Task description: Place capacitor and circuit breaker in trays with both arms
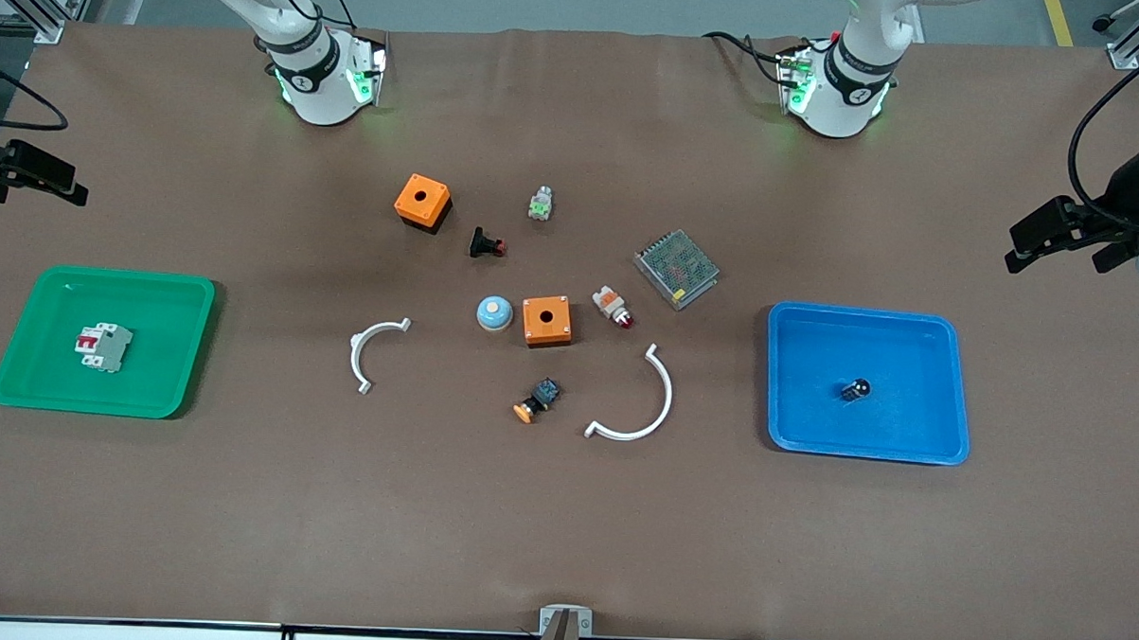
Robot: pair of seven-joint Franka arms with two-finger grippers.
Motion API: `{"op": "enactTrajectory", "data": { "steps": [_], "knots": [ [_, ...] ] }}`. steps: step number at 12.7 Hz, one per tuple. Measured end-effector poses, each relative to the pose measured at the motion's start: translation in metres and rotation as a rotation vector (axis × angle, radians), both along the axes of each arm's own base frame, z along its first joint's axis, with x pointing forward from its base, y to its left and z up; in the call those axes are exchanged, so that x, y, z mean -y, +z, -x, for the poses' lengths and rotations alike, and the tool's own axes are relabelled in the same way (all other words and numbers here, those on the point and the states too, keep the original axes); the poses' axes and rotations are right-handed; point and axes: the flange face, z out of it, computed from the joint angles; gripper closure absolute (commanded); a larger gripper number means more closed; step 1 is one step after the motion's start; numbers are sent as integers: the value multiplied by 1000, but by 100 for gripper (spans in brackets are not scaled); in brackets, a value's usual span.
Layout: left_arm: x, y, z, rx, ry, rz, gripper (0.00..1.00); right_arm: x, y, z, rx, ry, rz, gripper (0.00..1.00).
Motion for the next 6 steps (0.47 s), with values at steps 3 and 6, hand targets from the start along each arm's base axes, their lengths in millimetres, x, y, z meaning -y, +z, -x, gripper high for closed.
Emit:
{"op": "enactTrajectory", "data": {
  "steps": [3,6],
  "knots": [
    [0,0,0,-2,0,0,0,-3,8,5,15,4,0,0],
    [0,0,0,-2,0,0,0,-5,10,7,20,9,0,0]
  ]
}}
